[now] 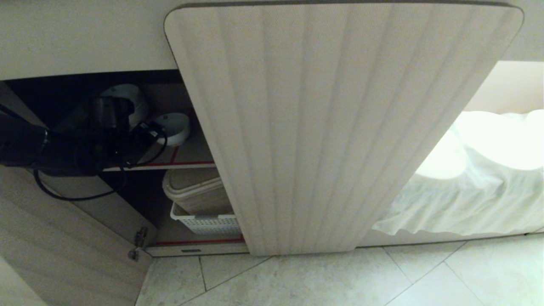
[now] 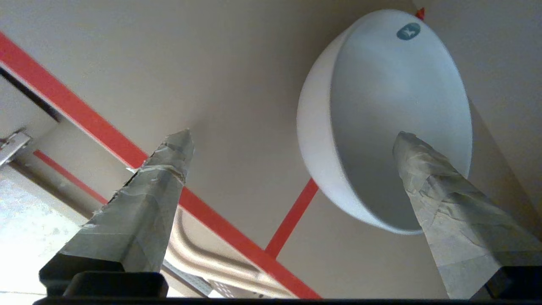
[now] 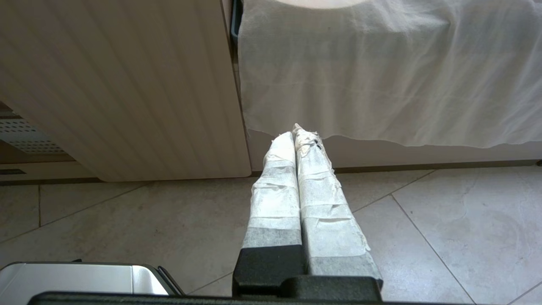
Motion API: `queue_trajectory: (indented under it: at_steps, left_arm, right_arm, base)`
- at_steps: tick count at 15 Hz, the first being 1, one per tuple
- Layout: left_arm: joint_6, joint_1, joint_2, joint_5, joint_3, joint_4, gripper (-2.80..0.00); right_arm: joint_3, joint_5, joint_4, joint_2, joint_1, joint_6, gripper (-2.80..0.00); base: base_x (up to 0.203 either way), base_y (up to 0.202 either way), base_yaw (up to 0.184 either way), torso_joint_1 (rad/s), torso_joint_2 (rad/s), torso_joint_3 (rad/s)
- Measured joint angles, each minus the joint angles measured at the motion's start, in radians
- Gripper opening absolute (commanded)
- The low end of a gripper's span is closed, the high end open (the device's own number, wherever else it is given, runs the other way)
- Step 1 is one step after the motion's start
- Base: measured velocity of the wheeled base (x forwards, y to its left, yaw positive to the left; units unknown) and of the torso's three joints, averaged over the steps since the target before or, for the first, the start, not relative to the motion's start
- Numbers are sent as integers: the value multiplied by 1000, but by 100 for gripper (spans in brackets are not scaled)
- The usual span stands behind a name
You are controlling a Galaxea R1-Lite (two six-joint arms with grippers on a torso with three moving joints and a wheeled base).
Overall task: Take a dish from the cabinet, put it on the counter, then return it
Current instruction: Put it back into the cabinet, then close the cabinet door
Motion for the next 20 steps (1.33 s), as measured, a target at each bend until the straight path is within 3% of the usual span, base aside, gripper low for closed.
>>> queue_trajectory:
  at_steps: [4, 6, 12, 16, 20]
  left_arm:
    - [39, 0, -10, 33, 15, -32, 0]
    - [61, -1, -14, 35, 37, -100, 0]
    - [220, -4, -30, 36, 153, -340, 0]
    - [278, -4, -37, 37, 202, -405, 0]
    - [347, -5, -39, 34, 303, -559, 0]
  right_arm:
    - [0, -1, 0, 0, 0, 0, -280]
    - [0, 0, 0, 0, 0, 0, -280]
    - [0, 0, 0, 0, 0, 0, -280]
    - [0, 0, 0, 0, 0, 0, -280]
    - [0, 0, 0, 0, 0, 0, -280]
  base:
    - [0, 0, 0, 0, 0, 0]
    - [0, 0, 0, 0, 0, 0]
    - [0, 0, 0, 0, 0, 0]
    - [0, 0, 0, 0, 0, 0]
    - [0, 0, 0, 0, 0, 0]
